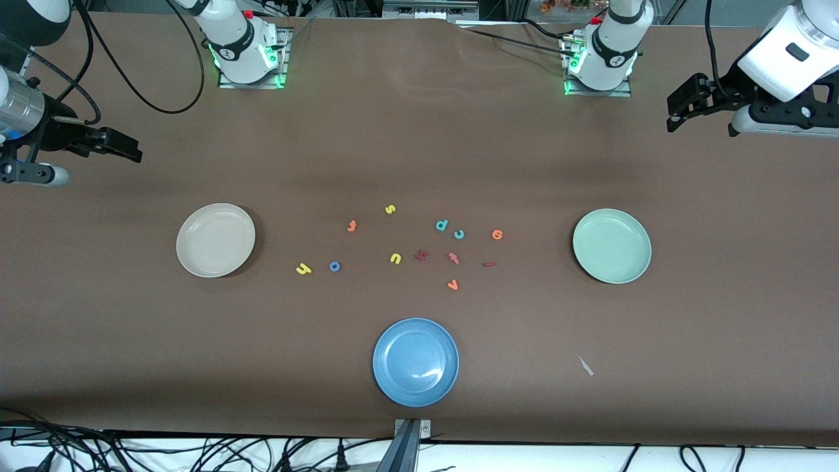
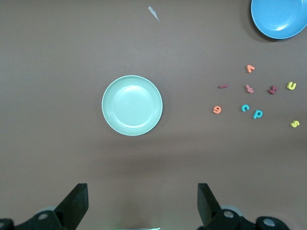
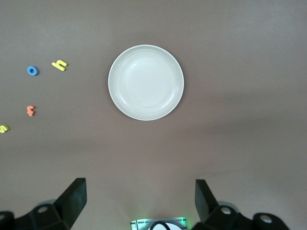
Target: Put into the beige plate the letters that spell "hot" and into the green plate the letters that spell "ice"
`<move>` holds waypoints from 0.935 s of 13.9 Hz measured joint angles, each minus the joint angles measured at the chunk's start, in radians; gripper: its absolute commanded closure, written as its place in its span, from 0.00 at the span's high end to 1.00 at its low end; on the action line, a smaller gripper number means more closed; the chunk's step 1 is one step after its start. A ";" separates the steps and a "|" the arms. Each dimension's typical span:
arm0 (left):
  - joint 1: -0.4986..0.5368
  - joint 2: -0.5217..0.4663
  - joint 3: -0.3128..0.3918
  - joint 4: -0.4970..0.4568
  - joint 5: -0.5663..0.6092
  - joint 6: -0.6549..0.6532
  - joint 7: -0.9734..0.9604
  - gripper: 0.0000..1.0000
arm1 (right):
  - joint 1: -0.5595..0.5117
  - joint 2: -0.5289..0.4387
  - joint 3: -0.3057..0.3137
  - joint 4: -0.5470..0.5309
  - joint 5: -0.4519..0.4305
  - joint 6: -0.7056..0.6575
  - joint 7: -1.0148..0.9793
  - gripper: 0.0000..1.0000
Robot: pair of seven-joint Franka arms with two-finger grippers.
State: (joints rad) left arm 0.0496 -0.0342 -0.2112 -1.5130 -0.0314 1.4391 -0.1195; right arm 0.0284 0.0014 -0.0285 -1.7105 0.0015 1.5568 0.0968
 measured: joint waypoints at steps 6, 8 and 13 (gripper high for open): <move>-0.002 0.000 -0.001 0.000 0.000 0.000 -0.012 1.00 | 0.000 0.000 0.000 0.000 0.000 0.000 0.000 1.00; -0.002 0.000 -0.004 0.000 0.000 0.000 -0.012 1.00 | 0.000 0.000 0.000 0.000 0.000 0.000 0.000 1.00; -0.003 0.000 -0.005 0.000 0.000 -0.001 -0.012 1.00 | 0.000 0.000 0.000 0.000 0.000 0.000 0.000 1.00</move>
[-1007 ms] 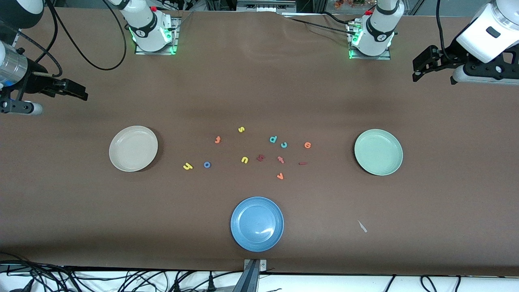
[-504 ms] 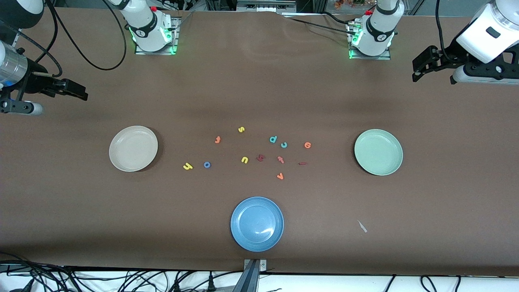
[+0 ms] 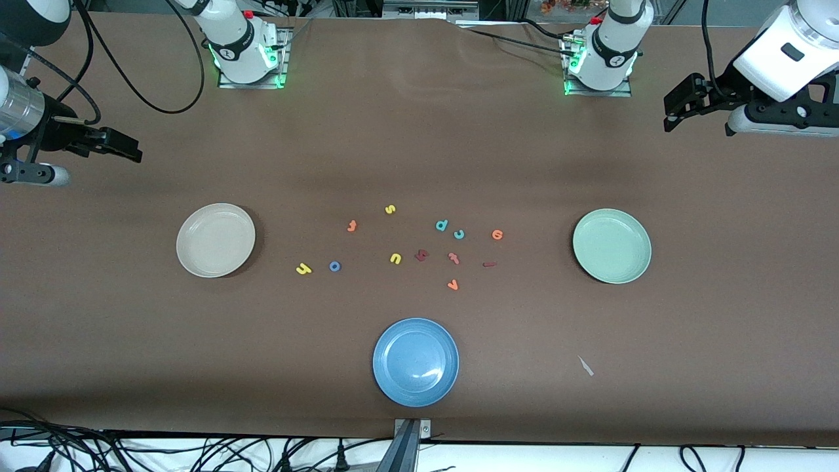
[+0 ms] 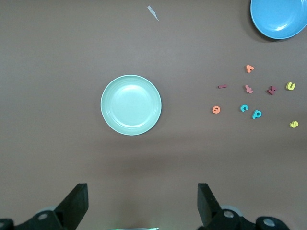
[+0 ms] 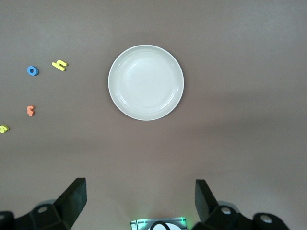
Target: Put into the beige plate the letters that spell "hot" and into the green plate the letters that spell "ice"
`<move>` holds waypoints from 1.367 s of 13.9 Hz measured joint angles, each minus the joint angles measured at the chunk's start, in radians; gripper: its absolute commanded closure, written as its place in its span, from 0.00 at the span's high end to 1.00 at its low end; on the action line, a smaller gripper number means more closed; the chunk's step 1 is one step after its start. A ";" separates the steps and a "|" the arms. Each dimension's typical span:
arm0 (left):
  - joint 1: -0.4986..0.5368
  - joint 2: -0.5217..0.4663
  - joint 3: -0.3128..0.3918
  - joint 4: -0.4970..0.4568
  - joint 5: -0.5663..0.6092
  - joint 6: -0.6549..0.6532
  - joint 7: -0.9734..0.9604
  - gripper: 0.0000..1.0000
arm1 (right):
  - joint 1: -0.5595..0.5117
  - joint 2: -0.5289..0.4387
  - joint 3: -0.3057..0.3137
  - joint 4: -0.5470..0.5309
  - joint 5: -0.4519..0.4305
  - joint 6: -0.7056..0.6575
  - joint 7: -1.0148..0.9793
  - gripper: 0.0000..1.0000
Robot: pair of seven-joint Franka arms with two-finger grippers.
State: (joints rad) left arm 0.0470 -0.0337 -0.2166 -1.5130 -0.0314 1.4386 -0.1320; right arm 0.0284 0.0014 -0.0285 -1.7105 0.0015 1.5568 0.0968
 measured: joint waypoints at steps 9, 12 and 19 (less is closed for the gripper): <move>0.000 0.000 -0.012 0.002 0.000 0.000 -0.031 1.00 | 0.000 0.000 0.000 0.000 0.000 0.000 0.000 1.00; 0.000 0.000 -0.013 0.002 0.000 0.000 -0.037 1.00 | 0.000 0.000 0.000 0.000 0.000 -0.001 0.000 1.00; 0.000 0.000 -0.017 0.002 0.000 0.000 -0.041 1.00 | 0.000 0.000 0.000 0.000 0.000 -0.002 0.000 1.00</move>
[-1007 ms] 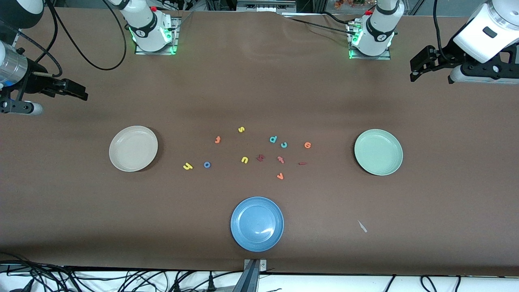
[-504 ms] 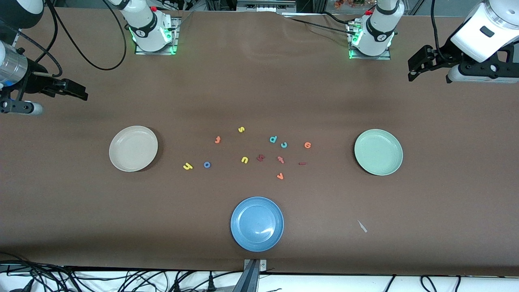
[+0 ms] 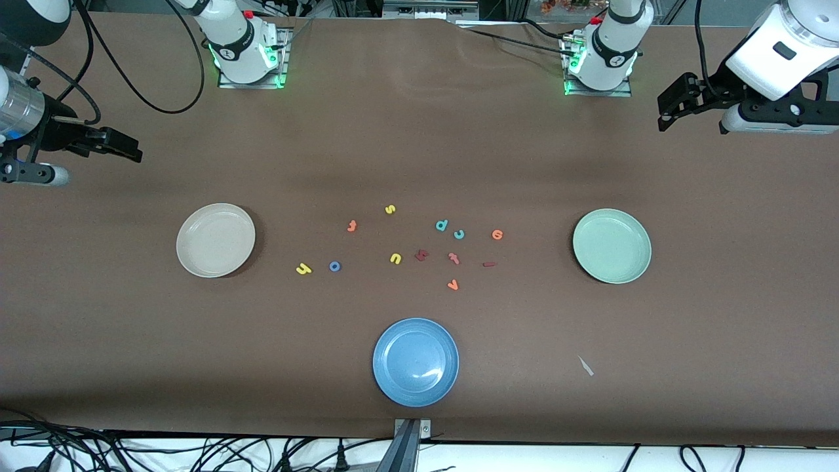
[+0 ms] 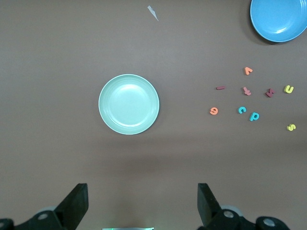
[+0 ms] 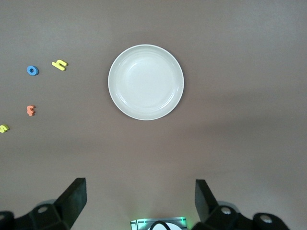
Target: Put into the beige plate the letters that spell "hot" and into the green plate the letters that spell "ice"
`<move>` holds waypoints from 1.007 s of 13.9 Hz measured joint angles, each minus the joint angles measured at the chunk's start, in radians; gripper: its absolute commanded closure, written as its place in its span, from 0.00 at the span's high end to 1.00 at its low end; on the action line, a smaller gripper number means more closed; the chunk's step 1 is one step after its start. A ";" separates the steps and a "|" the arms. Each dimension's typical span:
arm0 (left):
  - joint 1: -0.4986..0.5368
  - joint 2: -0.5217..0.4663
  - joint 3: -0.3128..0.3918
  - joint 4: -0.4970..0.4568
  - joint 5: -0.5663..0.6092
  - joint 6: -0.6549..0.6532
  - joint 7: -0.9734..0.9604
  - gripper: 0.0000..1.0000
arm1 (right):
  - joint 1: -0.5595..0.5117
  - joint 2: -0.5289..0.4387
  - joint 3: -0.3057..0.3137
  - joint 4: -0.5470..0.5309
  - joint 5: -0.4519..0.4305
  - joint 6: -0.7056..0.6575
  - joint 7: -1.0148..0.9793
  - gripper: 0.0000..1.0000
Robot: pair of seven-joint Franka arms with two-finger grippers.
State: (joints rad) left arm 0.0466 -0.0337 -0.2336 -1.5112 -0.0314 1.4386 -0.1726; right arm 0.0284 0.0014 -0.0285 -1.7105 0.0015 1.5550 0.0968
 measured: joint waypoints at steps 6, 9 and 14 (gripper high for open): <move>0.000 0.000 0.000 0.000 0.000 0.000 -0.013 1.00 | 0.000 0.000 0.000 0.000 0.000 -0.015 -0.001 1.00; 0.000 0.001 0.000 0.000 0.000 0.000 -0.015 1.00 | 0.000 0.001 0.000 0.000 0.000 -0.017 -0.067 1.00; 0.000 0.001 -0.001 0.000 0.000 0.000 -0.015 1.00 | 0.002 0.028 0.003 -0.005 0.001 -0.022 -0.105 1.00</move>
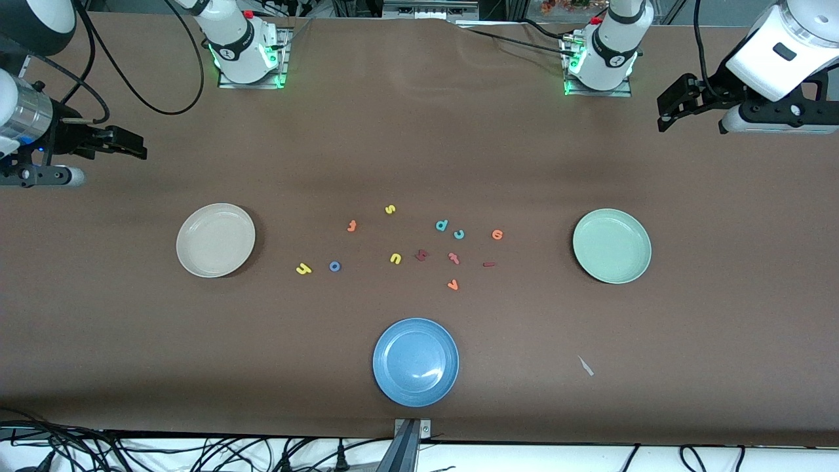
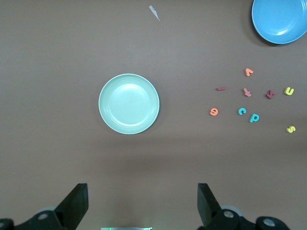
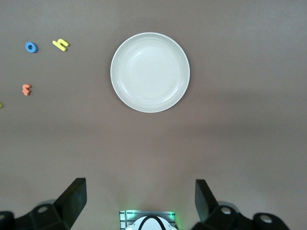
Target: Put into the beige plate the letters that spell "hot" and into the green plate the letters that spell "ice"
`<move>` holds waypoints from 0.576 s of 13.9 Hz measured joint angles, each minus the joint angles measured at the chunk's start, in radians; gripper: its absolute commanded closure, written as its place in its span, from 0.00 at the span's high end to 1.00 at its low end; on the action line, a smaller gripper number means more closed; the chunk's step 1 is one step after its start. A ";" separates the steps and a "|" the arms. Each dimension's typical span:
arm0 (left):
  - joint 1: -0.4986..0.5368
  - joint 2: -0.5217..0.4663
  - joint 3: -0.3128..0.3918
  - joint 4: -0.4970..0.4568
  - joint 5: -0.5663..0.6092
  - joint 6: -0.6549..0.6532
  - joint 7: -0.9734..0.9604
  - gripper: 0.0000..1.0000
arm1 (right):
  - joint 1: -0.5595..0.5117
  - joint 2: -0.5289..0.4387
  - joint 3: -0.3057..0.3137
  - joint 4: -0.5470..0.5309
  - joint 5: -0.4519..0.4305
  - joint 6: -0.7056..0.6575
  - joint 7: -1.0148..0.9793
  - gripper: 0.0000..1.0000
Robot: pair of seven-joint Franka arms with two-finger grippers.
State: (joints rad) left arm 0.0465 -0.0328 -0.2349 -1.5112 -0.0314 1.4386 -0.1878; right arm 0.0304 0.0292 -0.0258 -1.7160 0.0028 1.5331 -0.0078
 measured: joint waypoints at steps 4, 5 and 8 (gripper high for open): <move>-0.001 0.001 -0.005 0.000 0.000 0.000 -0.004 1.00 | 0.060 0.043 0.014 -0.008 0.045 0.036 0.109 1.00; -0.002 0.001 -0.008 0.000 0.000 0.000 -0.008 1.00 | 0.088 0.056 0.016 -0.015 0.050 0.061 0.153 1.00; -0.011 0.003 -0.016 0.000 0.000 0.000 -0.022 1.00 | 0.189 0.097 0.020 -0.059 0.055 0.179 0.327 1.00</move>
State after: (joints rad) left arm 0.0353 -0.0297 -0.2504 -1.5112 -0.0314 1.4386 -0.2100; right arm 0.2198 0.1263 -0.0053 -1.7752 0.0575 1.7116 0.3197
